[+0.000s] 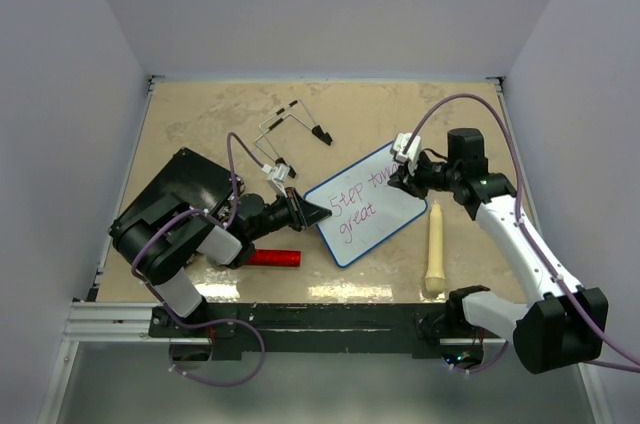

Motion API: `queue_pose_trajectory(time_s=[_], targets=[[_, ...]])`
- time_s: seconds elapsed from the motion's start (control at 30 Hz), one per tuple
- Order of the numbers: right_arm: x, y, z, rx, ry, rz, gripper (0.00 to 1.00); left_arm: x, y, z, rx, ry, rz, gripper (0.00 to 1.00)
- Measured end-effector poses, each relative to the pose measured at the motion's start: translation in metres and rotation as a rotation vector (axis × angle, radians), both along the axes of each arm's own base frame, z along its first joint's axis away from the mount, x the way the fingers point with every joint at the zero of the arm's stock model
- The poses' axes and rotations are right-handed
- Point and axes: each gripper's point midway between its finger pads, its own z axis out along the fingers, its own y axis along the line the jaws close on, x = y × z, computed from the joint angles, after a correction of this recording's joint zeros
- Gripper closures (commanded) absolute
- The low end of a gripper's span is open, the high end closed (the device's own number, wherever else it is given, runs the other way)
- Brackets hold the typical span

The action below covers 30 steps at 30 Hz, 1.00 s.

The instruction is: Write a sentence on the whiteboard

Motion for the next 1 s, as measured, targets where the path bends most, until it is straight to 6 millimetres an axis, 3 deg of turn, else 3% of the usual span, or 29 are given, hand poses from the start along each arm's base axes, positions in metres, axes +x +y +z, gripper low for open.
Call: queue_pose_trajectory(time_s=[0.13, 0.33, 1.0], targets=[[0.003, -0.007, -0.004, 0.013, 0.014, 0.006, 1.0, -0.002, -0.001, 0.0, 0.003, -0.012, -0.013, 1.0], [-0.004, 0.0, 0.005, 0.04, -0.02, 0.065, 1.0, -0.003, -0.001, 0.0, 0.007, -0.018, -0.024, 1.0], [-0.022, 0.002, -0.003, -0.015, -0.098, 0.226, 1.0, -0.009, 0.003, 0.004, 0.013, -0.019, -0.025, 1.0]])
